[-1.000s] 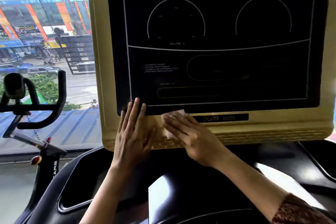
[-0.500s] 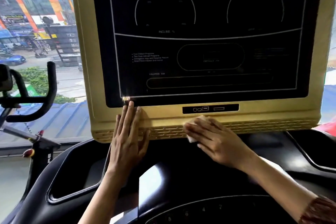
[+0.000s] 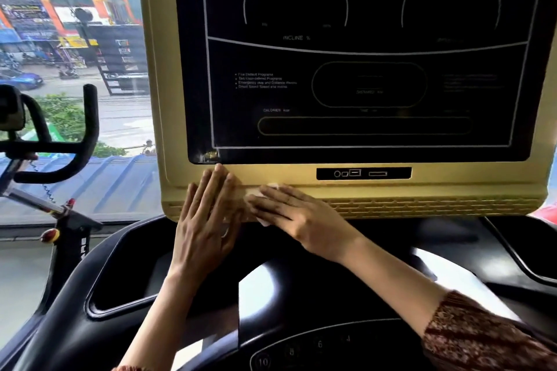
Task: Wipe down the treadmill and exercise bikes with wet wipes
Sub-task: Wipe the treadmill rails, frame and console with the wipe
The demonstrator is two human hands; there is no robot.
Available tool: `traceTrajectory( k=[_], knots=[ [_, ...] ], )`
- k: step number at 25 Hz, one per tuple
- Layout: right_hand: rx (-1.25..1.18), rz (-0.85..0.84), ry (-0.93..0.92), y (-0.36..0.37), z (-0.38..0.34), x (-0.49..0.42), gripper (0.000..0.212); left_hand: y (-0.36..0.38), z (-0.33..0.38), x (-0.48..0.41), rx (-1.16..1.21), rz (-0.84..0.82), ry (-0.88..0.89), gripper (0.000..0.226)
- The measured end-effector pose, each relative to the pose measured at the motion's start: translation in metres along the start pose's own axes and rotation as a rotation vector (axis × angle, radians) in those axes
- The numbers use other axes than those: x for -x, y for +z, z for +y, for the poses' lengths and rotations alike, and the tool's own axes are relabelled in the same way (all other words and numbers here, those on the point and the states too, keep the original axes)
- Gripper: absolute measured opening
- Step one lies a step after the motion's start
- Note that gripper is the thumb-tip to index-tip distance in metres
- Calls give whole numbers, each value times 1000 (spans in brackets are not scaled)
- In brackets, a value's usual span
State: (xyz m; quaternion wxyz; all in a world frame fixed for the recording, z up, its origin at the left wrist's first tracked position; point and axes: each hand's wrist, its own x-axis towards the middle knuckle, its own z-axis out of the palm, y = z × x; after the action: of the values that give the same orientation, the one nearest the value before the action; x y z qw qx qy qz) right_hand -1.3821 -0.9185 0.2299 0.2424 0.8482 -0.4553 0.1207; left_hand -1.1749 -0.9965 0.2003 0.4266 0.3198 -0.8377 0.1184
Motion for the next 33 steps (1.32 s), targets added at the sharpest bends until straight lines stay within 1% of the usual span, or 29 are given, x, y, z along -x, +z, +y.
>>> traceTrajectory(
  k=[4,6,10,14,18,20,23,24,25,26,28,29,31,33],
  knots=[
    [17,-30,27,-22,33,61,42,-13,-21,11,-6,-19,-5,50],
    [13,-47,36,-24,35,65,42,-17,-33,16,-10,-32,-12,51],
    [29,12,77,6,-7,8,44,-22,-57,25,-10,-41,11,56],
    [87,52,16,26,-44,-53,51,-30,-84,29,-1,-14,26,55],
    [74,60,-2,25,-61,-108,50,-33,-102,25,60,-36,36,57],
    [86,95,81,17,-45,-107,52,-34,-105,20,71,-39,55,57],
    [96,194,366,5,-17,-66,55,-32,-106,12,65,-36,122,55],
    [61,217,422,5,-18,-52,54,-31,-106,10,68,-39,138,57],
    [29,223,422,7,-24,-45,55,-30,-105,9,77,-38,146,59],
    [16,205,385,11,-35,-45,57,-29,-104,9,88,-35,147,60],
    [17,121,253,20,-54,-69,64,-27,-103,8,101,-32,141,57],
    [19,99,212,20,-58,-87,65,-27,-103,6,106,-28,132,57],
    [36,124,206,9,-47,-121,63,-29,-101,-2,124,-24,83,59],
    [42,169,300,-4,-22,-129,59,-32,-99,-12,136,-12,34,60]
  ],
)
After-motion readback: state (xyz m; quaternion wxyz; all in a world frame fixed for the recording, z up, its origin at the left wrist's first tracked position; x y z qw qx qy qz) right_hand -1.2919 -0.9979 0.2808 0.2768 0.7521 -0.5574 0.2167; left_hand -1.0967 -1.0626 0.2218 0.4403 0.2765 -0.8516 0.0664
